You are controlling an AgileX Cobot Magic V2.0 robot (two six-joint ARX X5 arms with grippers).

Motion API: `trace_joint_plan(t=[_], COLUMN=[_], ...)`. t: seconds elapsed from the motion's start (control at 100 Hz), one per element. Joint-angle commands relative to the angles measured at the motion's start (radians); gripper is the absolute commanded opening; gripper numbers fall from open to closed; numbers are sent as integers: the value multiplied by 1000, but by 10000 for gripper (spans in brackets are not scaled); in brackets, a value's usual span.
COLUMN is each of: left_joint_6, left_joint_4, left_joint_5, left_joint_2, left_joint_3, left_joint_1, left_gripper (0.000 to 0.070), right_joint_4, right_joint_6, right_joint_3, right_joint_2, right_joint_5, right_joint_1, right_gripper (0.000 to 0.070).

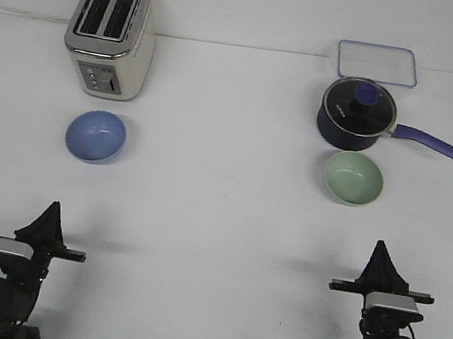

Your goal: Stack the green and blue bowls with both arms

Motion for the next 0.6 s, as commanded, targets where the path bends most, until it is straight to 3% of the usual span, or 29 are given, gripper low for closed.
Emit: trace_joint_plan(t=[0.0, 0.59], left_joint_6=[5, 5], left_joint_4=[10, 10], left_joint_5=[1, 1], left_joint_2=[-1, -1], left_joint_3=[-19, -19], left_joint_1=[-1, -1], left_gripper=[11, 11], right_joint_4=[13, -21], right_joint_6=[-3, 19], right_joint_3=[-2, 52], right_joint_2=[-1, 0], right_joint_5=[1, 16], right_joint_1=[-1, -1], right_gripper=[0, 0])
